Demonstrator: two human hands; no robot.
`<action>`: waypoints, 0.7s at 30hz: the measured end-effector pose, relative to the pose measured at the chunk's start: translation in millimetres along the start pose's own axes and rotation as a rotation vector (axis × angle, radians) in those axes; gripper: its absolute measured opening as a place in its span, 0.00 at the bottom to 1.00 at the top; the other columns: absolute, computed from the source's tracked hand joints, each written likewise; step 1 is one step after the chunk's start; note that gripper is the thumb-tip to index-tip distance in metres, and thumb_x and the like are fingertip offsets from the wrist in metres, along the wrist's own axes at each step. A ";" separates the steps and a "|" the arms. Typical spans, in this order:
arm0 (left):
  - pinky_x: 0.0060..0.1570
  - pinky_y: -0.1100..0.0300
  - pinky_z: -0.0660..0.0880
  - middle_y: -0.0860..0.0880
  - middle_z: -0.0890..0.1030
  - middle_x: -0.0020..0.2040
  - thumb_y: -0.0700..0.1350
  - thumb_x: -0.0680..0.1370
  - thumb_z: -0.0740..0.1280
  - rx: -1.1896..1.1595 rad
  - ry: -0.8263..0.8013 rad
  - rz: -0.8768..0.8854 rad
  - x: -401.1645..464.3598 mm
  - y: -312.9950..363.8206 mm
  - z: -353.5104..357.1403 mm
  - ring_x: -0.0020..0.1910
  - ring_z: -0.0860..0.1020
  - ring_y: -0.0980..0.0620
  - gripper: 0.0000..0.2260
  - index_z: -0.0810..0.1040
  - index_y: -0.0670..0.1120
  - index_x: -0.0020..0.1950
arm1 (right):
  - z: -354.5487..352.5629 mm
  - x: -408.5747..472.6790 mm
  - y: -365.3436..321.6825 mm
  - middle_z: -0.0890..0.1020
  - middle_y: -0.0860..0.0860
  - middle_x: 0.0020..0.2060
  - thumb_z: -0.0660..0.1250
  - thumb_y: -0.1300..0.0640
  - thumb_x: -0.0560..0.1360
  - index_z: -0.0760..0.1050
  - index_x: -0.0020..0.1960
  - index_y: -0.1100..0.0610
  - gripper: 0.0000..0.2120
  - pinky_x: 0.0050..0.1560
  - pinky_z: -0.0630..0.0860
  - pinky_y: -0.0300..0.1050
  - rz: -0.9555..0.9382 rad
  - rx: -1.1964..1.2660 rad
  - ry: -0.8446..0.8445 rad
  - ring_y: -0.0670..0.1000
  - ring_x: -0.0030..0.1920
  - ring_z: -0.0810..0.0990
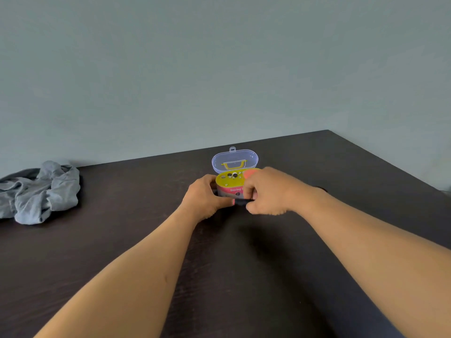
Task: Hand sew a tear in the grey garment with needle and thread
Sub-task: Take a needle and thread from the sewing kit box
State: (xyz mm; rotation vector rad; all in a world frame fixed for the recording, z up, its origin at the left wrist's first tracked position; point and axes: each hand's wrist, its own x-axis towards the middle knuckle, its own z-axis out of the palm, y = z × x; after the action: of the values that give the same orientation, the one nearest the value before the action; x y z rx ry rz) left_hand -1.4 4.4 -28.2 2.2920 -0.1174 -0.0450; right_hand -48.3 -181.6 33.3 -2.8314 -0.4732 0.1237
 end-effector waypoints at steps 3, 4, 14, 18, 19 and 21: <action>0.53 0.60 0.73 0.53 0.81 0.60 0.49 0.66 0.81 0.020 0.040 -0.013 -3.6 -5.8 0.3 0.57 0.78 0.53 0.32 0.74 0.49 0.68 | 19.0 -2.0 2.0 0.83 0.48 0.42 0.71 0.53 0.72 0.82 0.48 0.52 0.06 0.47 0.81 0.50 0.010 -0.051 -0.051 0.52 0.44 0.81; 0.54 0.59 0.73 0.52 0.80 0.61 0.50 0.67 0.81 0.024 0.046 -0.015 -5.0 -7.0 0.0 0.58 0.78 0.53 0.33 0.74 0.49 0.68 | 23.5 -2.2 2.2 0.83 0.48 0.42 0.71 0.52 0.73 0.82 0.49 0.52 0.07 0.47 0.80 0.50 0.013 -0.056 -0.056 0.52 0.44 0.81; 0.62 0.57 0.73 0.49 0.77 0.68 0.53 0.71 0.77 0.134 0.062 -0.023 -18.9 -4.8 -8.9 0.66 0.75 0.50 0.33 0.70 0.47 0.73 | 18.3 3.3 -7.7 0.80 0.49 0.41 0.69 0.42 0.72 0.80 0.45 0.52 0.13 0.42 0.79 0.49 -0.004 -0.068 0.108 0.53 0.43 0.79; 0.65 0.54 0.71 0.47 0.72 0.72 0.56 0.75 0.72 0.272 0.186 -0.033 -41.6 -7.8 -45.7 0.69 0.72 0.47 0.32 0.67 0.47 0.75 | 6.2 15.1 -46.6 0.79 0.47 0.55 0.63 0.44 0.78 0.78 0.56 0.48 0.12 0.52 0.74 0.49 -0.058 0.043 0.201 0.54 0.56 0.77; 0.63 0.53 0.71 0.47 0.72 0.72 0.56 0.76 0.71 0.300 0.219 -0.038 -48.0 -9.7 -57.6 0.69 0.72 0.47 0.31 0.67 0.47 0.75 | 4.6 17.8 -58.5 0.77 0.47 0.61 0.62 0.45 0.79 0.75 0.65 0.49 0.16 0.58 0.72 0.49 -0.077 0.057 0.210 0.53 0.62 0.75; 0.61 0.52 0.73 0.47 0.71 0.71 0.57 0.77 0.69 0.351 0.277 -0.063 -63.7 -19.5 -87.9 0.68 0.72 0.47 0.29 0.68 0.46 0.74 | 7.0 25.3 -88.0 0.73 0.49 0.68 0.61 0.46 0.81 0.69 0.72 0.51 0.22 0.65 0.69 0.50 -0.133 0.053 0.242 0.53 0.69 0.70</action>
State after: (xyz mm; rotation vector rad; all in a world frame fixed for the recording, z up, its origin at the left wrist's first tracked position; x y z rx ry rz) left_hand -57.3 89.2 15.0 2.6248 0.0992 0.2801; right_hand -52.4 -91.4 49.8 -2.7056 -0.5900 -0.2258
